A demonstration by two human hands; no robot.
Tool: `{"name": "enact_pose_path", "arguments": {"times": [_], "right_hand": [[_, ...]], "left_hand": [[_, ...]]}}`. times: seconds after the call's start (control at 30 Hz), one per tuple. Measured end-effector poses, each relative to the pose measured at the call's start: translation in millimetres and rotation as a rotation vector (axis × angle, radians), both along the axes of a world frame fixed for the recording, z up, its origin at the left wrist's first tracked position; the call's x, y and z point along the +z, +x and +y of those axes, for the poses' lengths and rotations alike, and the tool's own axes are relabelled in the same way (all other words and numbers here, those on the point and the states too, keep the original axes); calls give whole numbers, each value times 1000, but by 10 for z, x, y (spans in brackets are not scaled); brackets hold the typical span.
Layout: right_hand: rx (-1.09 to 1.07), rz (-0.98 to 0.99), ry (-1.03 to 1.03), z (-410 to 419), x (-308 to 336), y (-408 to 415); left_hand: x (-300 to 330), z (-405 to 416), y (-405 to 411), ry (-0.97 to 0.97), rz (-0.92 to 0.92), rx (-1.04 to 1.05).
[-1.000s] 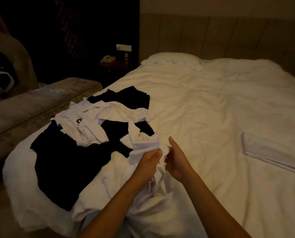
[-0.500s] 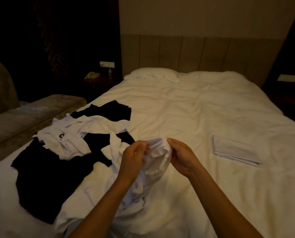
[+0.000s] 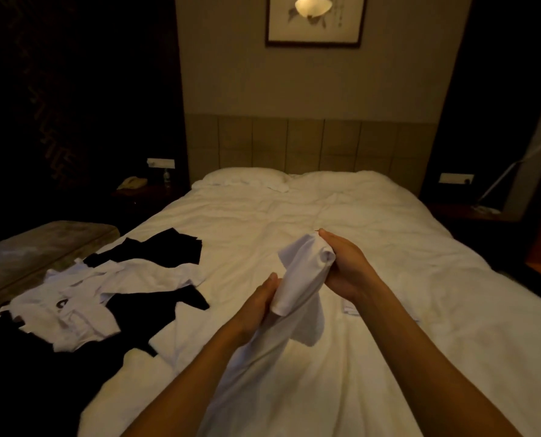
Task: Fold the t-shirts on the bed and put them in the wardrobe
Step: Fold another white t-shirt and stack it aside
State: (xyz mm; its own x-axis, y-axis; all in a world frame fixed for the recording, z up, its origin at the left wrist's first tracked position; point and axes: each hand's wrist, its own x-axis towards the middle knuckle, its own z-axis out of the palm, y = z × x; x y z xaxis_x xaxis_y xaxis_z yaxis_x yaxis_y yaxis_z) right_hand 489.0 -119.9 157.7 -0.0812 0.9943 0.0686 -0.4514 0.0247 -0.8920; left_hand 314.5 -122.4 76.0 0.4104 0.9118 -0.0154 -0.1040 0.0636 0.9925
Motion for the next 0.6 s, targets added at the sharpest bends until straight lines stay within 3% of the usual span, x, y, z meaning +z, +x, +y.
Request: {"name": "enact_pose_path", "arguments": {"times": [0.13, 0.27, 0.43, 0.6], "right_hand": [[-168, 34, -49, -46, 182, 280], [-253, 99, -69, -116, 298, 542], [-216, 210, -10, -143, 329, 811], [-80, 140, -60, -203, 228, 761]], "left_hand": [[-59, 167, 101, 77, 34, 64], [101, 235, 69, 271, 209, 11], [249, 231, 96, 373, 229, 33], [227, 158, 499, 209, 88, -9]]}}
